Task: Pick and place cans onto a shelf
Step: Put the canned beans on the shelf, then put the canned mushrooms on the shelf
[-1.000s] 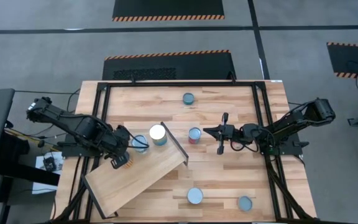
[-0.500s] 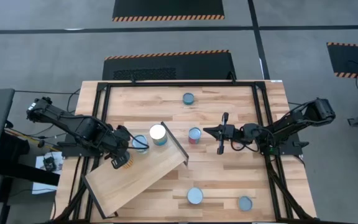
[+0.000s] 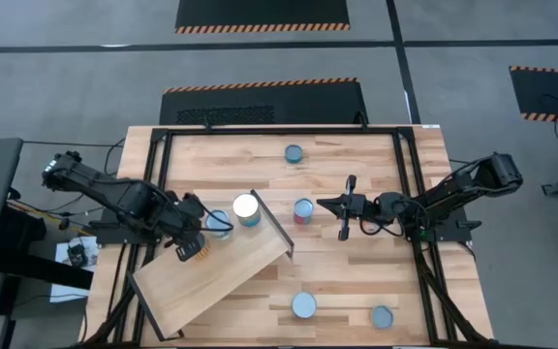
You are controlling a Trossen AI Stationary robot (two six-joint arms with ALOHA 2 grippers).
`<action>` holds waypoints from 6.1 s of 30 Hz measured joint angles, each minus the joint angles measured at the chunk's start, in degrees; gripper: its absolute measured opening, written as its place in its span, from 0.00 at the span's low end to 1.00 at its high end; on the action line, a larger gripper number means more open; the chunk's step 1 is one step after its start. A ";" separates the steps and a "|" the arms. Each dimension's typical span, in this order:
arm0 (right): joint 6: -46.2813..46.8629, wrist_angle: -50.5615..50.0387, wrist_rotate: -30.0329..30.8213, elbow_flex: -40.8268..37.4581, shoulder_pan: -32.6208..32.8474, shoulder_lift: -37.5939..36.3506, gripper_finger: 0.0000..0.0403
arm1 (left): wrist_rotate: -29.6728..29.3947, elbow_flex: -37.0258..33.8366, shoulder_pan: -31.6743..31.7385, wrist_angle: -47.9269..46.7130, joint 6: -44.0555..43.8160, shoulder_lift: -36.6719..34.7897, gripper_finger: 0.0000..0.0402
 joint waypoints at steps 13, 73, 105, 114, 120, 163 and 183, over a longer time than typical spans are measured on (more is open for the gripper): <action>0.04 -0.02 0.00 0.00 0.01 0.02 0.02 | -0.14 0.06 0.00 -0.36 0.22 -0.10 0.07; 79.17 -125.94 18.43 59.23 49.01 10.19 0.01 | -20.36 -35.92 -13.60 52.73 47.90 -54.44 0.00; 98.20 -117.87 -3.42 55.26 48.36 10.52 0.13 | 8.25 -44.09 20.13 60.28 52.35 -60.14 0.00; 106.59 -111.92 -14.22 55.88 50.11 20.94 0.33 | 5.66 -44.09 20.09 54.50 49.35 -64.84 0.00; 107.34 -116.75 -17.86 62.11 49.56 29.59 0.41 | 5.60 -44.09 20.09 54.55 50.31 -64.81 0.00; 114.60 -123.72 -19.61 66.94 46.92 37.52 0.31 | 4.93 -44.09 20.08 52.12 50.71 -64.81 0.00; 96.03 -128.34 -19.78 71.78 41.59 37.29 0.04 | 5.10 -44.09 20.06 51.84 50.97 -64.81 0.00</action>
